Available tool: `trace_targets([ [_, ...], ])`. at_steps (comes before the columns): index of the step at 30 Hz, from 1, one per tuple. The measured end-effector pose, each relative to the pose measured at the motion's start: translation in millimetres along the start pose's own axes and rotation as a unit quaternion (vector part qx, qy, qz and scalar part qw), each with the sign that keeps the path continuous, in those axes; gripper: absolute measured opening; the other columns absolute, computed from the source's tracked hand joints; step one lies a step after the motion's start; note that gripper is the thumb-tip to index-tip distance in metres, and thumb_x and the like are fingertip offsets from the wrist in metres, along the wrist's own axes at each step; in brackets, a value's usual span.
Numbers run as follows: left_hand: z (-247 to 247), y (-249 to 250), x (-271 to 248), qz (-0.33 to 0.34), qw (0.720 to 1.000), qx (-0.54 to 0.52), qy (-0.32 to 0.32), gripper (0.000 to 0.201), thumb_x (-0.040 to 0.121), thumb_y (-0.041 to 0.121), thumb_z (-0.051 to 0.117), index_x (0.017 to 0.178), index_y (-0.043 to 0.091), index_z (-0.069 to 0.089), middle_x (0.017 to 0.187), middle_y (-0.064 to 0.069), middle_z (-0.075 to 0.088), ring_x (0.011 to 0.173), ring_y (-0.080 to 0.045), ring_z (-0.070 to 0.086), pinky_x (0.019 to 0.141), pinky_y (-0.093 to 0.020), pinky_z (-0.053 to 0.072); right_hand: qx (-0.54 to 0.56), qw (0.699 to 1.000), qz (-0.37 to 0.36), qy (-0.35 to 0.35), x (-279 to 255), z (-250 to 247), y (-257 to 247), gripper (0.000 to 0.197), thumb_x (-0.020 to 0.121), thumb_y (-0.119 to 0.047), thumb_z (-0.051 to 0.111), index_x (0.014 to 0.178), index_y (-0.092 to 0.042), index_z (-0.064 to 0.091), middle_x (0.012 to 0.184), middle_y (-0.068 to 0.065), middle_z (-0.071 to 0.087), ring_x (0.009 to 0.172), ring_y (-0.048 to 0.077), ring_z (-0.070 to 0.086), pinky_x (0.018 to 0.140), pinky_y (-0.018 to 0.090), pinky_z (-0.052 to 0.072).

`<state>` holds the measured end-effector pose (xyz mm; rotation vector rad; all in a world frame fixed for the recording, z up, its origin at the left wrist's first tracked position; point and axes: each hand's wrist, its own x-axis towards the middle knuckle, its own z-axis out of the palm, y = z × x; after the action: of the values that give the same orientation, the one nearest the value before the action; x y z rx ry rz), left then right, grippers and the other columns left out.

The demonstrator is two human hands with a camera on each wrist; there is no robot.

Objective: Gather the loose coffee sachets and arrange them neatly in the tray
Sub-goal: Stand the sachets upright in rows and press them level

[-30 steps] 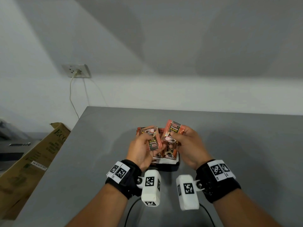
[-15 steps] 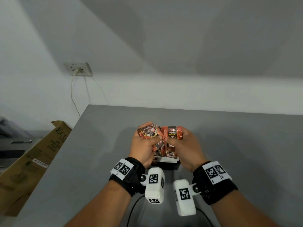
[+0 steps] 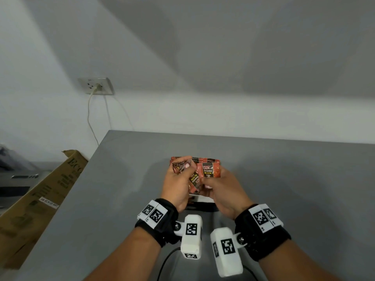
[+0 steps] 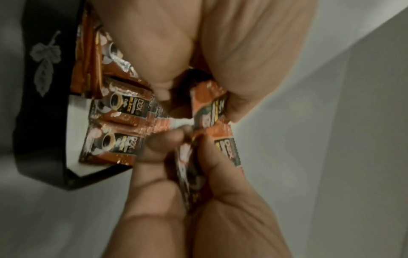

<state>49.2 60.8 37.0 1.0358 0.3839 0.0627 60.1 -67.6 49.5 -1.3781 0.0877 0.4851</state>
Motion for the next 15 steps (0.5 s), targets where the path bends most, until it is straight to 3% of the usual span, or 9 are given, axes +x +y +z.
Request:
trace_targets([
  [2,-7.2,6.1,0.3,-0.019,0.997,0.055,-0.041,0.032,0.088,-0.013,0.055,0.114,0.004,0.063,0.096,-0.019,0.072,0.077,-0.028,0.071,0.059,-0.036,0.058,-0.024,0.999,-0.014,0.024,3.6,-7.0,-5.4,0.031,0.091,0.010,0.060,0.115,-0.008,0.065,0.099,0.013,0.077,0.077,0.021,0.074,0.060,0.030,0.057],
  [4,-12.7,11.8,1.2,-0.036,0.991,0.103,-0.071,0.040,0.078,-0.018,0.058,0.109,0.006,0.067,0.098,-0.021,0.072,0.081,-0.030,0.071,0.069,-0.042,0.060,-0.046,0.998,-0.026,0.034,6.7,-12.3,-14.8,0.026,0.091,0.006,0.063,0.113,-0.009,0.064,0.097,0.010,0.077,0.075,0.019,0.076,0.059,0.029,0.058],
  [6,-15.4,12.0,3.2,-0.039,0.987,0.134,-0.075,0.044,0.067,-0.015,0.066,0.104,0.009,0.069,0.103,-0.023,0.072,0.085,-0.032,0.069,0.076,-0.046,0.058,-0.041,0.998,-0.041,0.033,8.1,-14.4,-23.5,0.020,0.093,-0.002,0.064,0.111,-0.011,0.065,0.100,0.010,0.077,0.080,0.022,0.077,0.061,0.033,0.059],
  [7,-16.1,11.3,4.0,-0.035,0.988,0.137,-0.062,0.045,0.066,-0.015,0.068,0.104,0.009,0.068,0.106,-0.023,0.072,0.085,-0.032,0.070,0.073,-0.044,0.059,-0.026,0.998,-0.046,0.036,7.9,-15.7,-27.0,0.015,0.094,-0.005,0.063,0.108,-0.011,0.066,0.098,0.011,0.077,0.080,0.023,0.076,0.060,0.032,0.057],
  [10,-17.5,9.8,3.0,-0.025,0.995,0.091,-0.021,0.040,0.078,-0.016,0.068,0.106,0.013,0.064,0.096,-0.012,0.074,0.077,-0.023,0.073,0.057,-0.032,0.055,0.072,0.995,-0.048,0.056,4.1,-23.4,-28.0,0.016,0.097,-0.004,0.055,0.090,-0.010,0.069,0.082,0.009,0.075,0.072,0.022,0.070,0.065,0.031,0.053],
  [12,-16.2,8.2,1.2,-0.021,0.998,0.059,-0.021,0.039,0.081,-0.015,0.066,0.107,0.014,0.064,0.090,-0.008,0.073,0.075,-0.020,0.072,0.058,-0.031,0.054,0.074,0.995,-0.046,0.057,1.8,-24.1,-21.4,0.016,0.096,-0.001,0.058,0.090,-0.011,0.069,0.086,0.010,0.075,0.081,0.027,0.065,0.076,0.039,0.050],
  [15,-8.3,3.0,-0.5,-0.024,0.999,0.039,-0.025,0.042,0.082,-0.016,0.065,0.112,0.014,0.063,0.091,-0.007,0.073,0.081,-0.022,0.070,0.066,-0.035,0.055,0.029,0.997,-0.046,0.060,2.2,-12.6,-9.3,0.017,0.095,0.005,0.058,0.101,-0.009,0.064,0.095,0.014,0.075,0.081,0.024,0.071,0.069,0.037,0.055],
])
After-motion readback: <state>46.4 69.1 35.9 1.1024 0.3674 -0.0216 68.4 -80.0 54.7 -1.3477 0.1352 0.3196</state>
